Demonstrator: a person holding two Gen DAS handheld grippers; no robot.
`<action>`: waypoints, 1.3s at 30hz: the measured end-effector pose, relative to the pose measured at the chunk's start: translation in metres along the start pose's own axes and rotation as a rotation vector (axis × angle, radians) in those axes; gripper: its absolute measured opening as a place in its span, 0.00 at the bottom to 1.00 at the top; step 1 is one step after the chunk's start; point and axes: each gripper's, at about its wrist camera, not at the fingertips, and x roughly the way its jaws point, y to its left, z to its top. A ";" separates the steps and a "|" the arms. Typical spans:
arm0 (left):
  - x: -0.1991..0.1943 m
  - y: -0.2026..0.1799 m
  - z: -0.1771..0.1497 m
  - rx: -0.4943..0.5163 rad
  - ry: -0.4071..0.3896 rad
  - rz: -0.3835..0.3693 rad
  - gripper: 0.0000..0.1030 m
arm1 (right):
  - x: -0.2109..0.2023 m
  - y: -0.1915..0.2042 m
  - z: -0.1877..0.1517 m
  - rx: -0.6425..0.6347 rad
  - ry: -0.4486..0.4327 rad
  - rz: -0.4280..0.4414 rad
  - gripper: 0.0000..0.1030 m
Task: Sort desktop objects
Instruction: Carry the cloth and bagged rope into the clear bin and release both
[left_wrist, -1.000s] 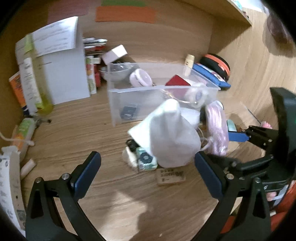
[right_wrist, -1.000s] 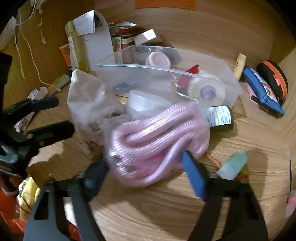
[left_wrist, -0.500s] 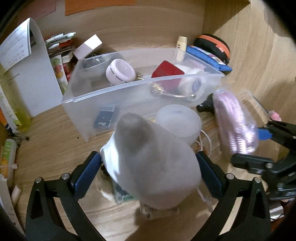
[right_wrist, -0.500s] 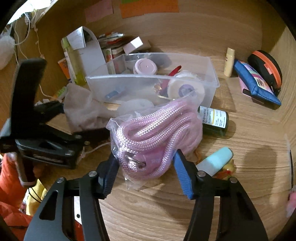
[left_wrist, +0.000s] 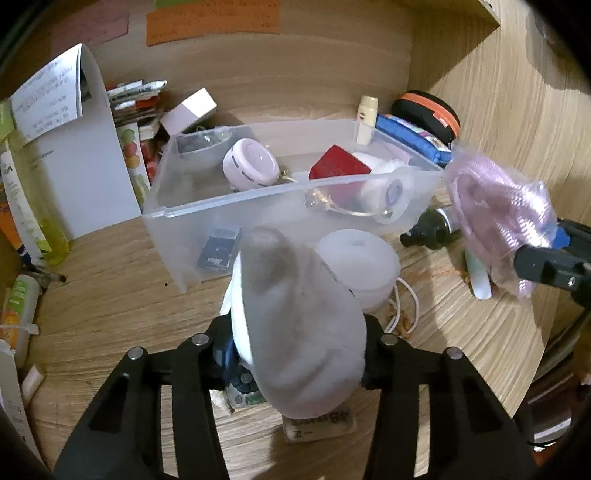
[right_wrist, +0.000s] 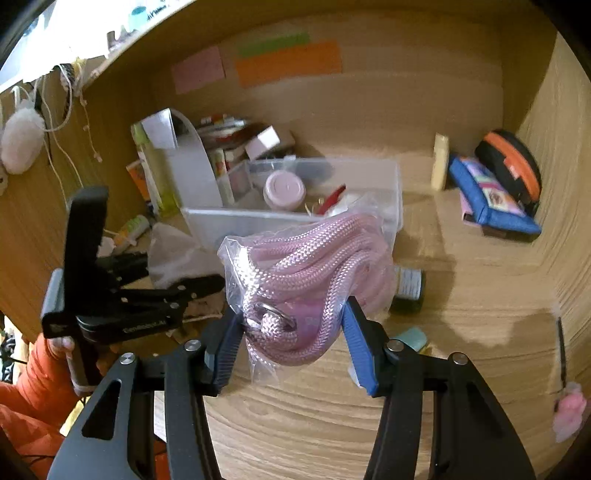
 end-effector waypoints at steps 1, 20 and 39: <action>-0.002 0.000 0.000 0.000 -0.008 -0.001 0.45 | -0.003 0.001 0.002 -0.004 -0.011 -0.005 0.48; -0.057 0.030 0.040 -0.080 -0.157 -0.027 0.44 | -0.010 -0.008 0.033 0.007 -0.086 -0.001 0.48; -0.025 0.058 0.084 -0.122 -0.149 -0.020 0.44 | 0.029 -0.018 0.075 -0.003 -0.080 0.041 0.48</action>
